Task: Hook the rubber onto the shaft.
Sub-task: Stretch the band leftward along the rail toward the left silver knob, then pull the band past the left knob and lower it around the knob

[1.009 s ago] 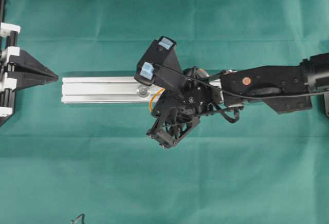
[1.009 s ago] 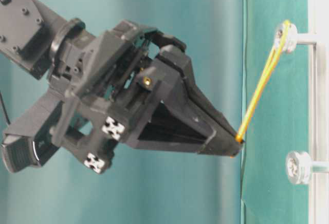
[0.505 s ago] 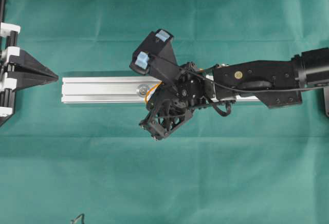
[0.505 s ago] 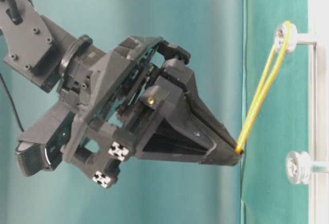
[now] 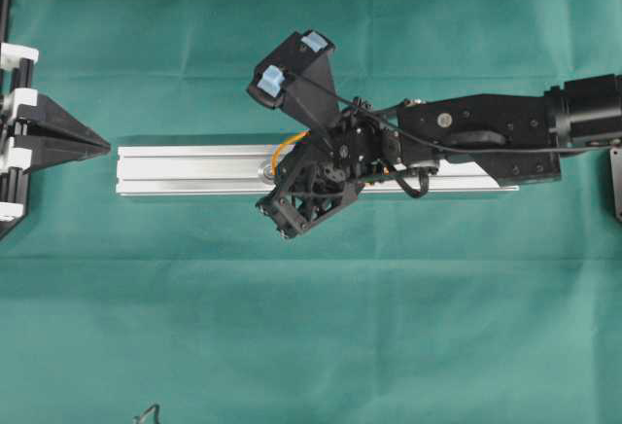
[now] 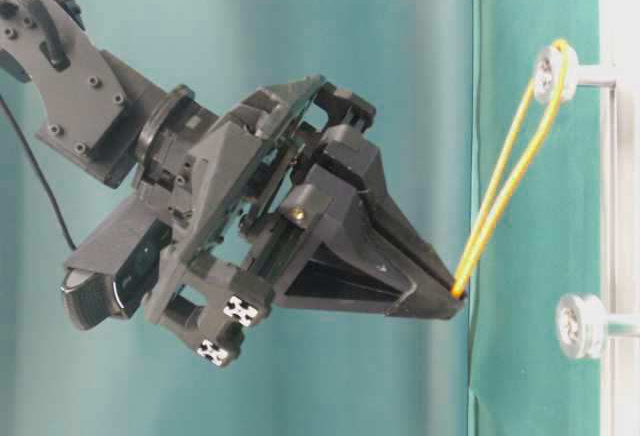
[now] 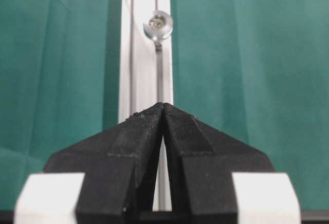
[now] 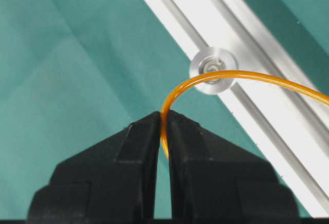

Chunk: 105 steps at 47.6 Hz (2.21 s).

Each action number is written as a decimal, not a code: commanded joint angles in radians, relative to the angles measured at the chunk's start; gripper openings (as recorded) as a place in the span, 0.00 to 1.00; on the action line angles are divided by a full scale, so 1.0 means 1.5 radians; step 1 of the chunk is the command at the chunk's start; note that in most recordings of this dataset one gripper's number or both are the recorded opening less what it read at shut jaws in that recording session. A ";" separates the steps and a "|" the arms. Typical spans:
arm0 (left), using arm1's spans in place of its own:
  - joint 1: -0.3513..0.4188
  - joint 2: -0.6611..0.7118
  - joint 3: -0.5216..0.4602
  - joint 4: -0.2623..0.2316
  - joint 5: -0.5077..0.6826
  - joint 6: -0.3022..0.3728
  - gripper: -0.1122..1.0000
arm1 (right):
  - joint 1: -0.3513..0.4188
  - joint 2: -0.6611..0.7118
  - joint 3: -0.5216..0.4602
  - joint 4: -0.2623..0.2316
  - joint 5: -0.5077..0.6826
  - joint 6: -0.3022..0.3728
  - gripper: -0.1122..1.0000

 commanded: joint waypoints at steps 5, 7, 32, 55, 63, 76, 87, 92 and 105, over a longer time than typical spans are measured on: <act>0.000 0.005 -0.019 0.003 -0.003 -0.001 0.12 | 0.002 -0.009 -0.020 -0.002 -0.004 0.000 0.17; 0.000 0.005 -0.019 0.002 -0.003 -0.001 0.12 | 0.002 -0.009 -0.021 -0.002 -0.003 0.000 0.17; 0.000 0.005 -0.019 0.002 -0.003 -0.001 0.12 | -0.002 0.006 -0.042 -0.007 -0.006 0.000 0.17; 0.000 0.005 -0.019 0.003 -0.003 -0.001 0.12 | -0.014 0.062 -0.075 -0.011 -0.006 -0.001 0.17; 0.000 0.005 -0.019 0.003 -0.003 -0.001 0.12 | -0.016 0.074 -0.075 -0.011 -0.012 -0.001 0.17; 0.000 0.006 -0.018 0.002 -0.002 -0.001 0.12 | -0.019 0.088 -0.076 -0.008 -0.035 0.000 0.17; 0.000 0.006 -0.018 0.002 -0.003 -0.001 0.12 | -0.022 0.099 -0.083 -0.007 -0.037 0.000 0.17; 0.000 0.006 -0.019 0.002 -0.003 -0.002 0.12 | -0.025 0.103 -0.085 -0.007 -0.041 0.000 0.17; 0.000 0.006 -0.019 0.002 -0.003 -0.002 0.12 | -0.031 0.108 -0.085 0.014 -0.062 -0.001 0.17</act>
